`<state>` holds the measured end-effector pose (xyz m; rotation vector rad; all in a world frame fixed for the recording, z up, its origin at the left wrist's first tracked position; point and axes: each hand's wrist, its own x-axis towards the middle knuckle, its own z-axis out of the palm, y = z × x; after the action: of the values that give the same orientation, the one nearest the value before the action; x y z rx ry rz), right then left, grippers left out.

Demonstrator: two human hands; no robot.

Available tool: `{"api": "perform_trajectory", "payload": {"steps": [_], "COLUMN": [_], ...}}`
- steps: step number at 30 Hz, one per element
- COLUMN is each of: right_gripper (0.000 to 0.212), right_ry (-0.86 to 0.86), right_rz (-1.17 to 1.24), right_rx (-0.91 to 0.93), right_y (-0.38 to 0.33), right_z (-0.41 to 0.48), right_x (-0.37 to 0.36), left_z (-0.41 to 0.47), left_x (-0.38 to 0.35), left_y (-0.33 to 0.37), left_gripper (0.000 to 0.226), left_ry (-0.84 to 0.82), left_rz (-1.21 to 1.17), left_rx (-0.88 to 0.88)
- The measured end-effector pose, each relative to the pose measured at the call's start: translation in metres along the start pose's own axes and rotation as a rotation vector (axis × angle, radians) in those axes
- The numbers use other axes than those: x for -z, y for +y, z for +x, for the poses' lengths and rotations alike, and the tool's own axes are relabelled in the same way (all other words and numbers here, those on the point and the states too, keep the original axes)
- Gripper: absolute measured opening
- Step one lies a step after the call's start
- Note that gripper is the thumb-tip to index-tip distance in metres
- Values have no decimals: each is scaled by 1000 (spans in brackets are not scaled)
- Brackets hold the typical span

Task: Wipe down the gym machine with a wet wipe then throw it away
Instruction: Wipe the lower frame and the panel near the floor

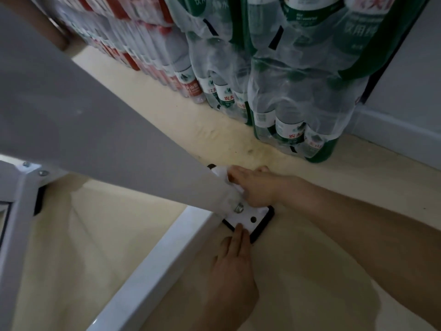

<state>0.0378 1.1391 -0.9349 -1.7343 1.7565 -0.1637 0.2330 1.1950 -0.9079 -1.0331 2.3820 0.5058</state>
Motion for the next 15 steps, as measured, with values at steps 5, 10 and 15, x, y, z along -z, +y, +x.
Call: {"api": "perform_trajectory", "payload": {"steps": [5,10,15], "right_gripper": [38,52,54], "right_ry": [-16,105,454], "right_rz": [122,96,-183], "right_rx": [-19,-91,-111], "right_y": [-14,-1,-34], "right_z": [41,-33,-94], "right_x": [21,-23,-105], "left_z": [1,0,2], "left_x": [10,13,7], "left_y": [-2,-11,-6], "left_gripper": [83,79,58], "left_ry": [-30,81,345], "left_rz": [-22,25,-54], "left_rx": [-7,-77,-194]}}
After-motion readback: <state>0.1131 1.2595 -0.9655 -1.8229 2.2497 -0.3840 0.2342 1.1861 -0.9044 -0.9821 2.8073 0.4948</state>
